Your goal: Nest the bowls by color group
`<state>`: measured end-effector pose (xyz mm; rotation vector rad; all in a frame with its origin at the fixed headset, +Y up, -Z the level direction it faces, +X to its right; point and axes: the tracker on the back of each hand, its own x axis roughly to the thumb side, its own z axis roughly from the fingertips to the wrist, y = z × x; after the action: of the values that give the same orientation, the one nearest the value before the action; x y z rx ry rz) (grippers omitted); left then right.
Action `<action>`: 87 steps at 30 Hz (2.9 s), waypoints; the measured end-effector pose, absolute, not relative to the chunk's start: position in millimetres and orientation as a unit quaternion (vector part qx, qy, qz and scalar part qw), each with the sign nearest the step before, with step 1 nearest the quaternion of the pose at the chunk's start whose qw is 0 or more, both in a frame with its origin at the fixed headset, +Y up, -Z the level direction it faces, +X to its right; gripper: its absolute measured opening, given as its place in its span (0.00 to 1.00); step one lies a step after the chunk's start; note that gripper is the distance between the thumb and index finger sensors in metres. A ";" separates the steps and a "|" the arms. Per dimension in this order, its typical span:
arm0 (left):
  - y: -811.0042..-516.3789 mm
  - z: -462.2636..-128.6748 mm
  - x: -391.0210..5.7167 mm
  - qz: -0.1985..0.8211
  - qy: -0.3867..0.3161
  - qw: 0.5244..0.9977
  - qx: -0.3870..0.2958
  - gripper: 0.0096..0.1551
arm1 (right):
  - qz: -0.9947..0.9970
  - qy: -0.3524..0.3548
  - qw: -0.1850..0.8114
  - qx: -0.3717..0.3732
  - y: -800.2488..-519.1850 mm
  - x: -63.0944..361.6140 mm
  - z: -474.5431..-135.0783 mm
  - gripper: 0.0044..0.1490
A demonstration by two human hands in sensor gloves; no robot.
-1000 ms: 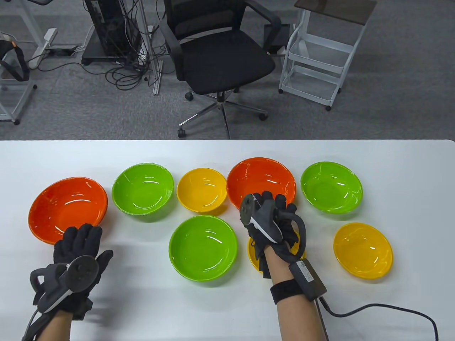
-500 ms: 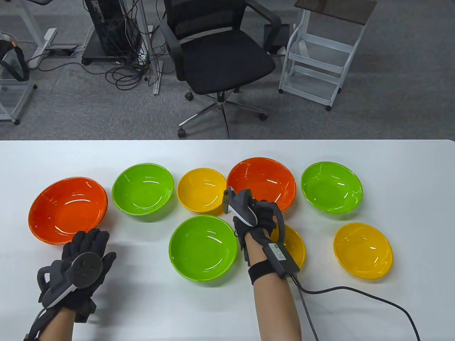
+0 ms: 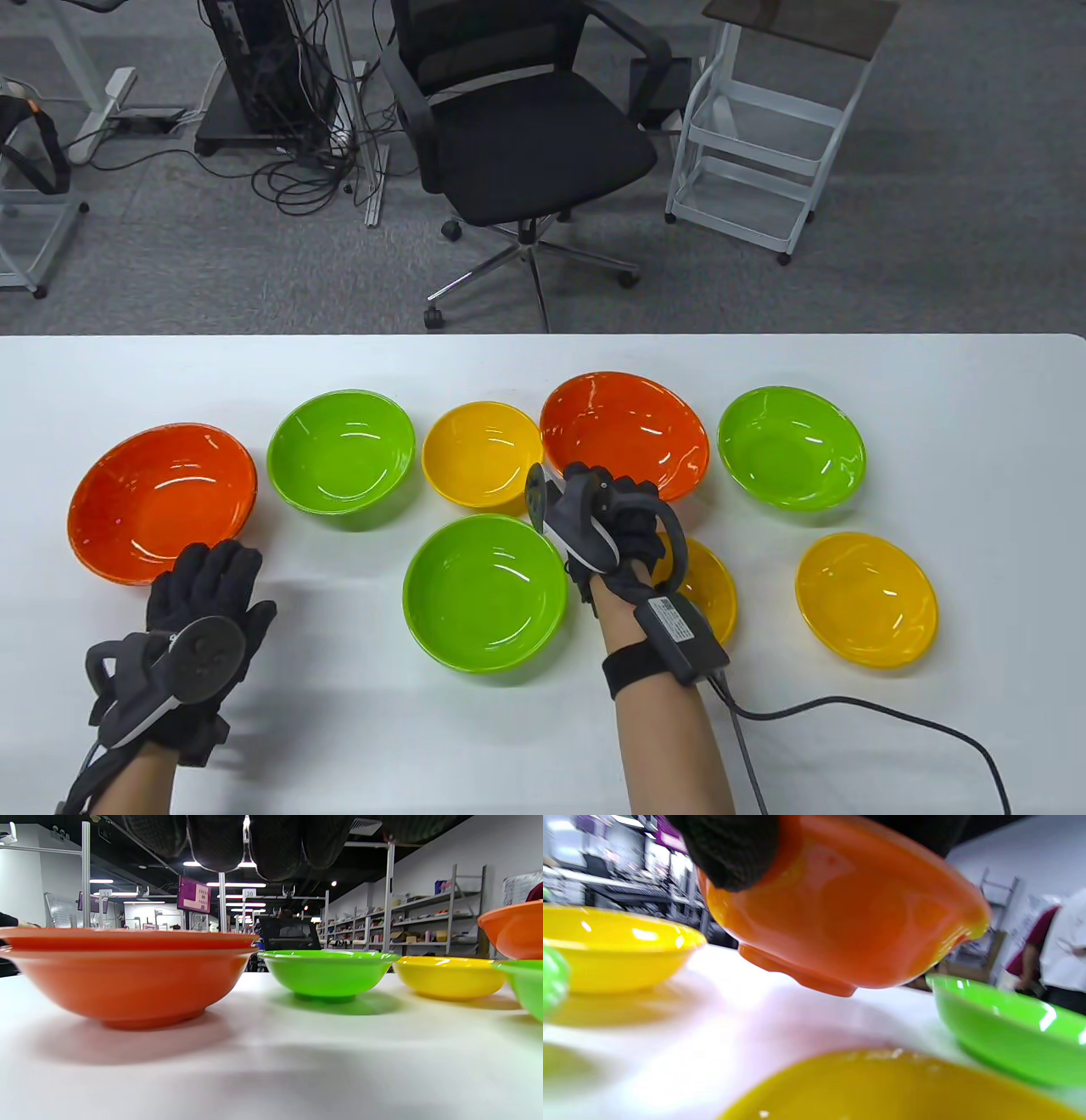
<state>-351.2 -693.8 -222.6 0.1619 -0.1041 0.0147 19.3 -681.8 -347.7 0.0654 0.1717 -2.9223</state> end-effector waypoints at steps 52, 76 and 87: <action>-640.9 -201.6 -328.9 -0.129 -0.083 0.963 0.220 0.19 | -0.972 0.214 0.012 -0.097 -633.2 52.1 -175.5 0.36; -698.4 -269.7 -404.7 -0.173 0.074 0.978 0.092 0.20 | -0.986 0.163 -0.038 -0.013 -677.0 94.3 -197.0 0.34; -708.5 -272.2 -405.2 -0.113 0.073 0.988 0.073 0.23 | -0.986 0.160 -0.041 -0.015 -677.2 95.0 -196.9 0.33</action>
<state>-405.2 -708.5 -272.2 0.1457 0.1467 -0.2263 95.0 -677.2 -196.9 -0.0474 0.5146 -3.1812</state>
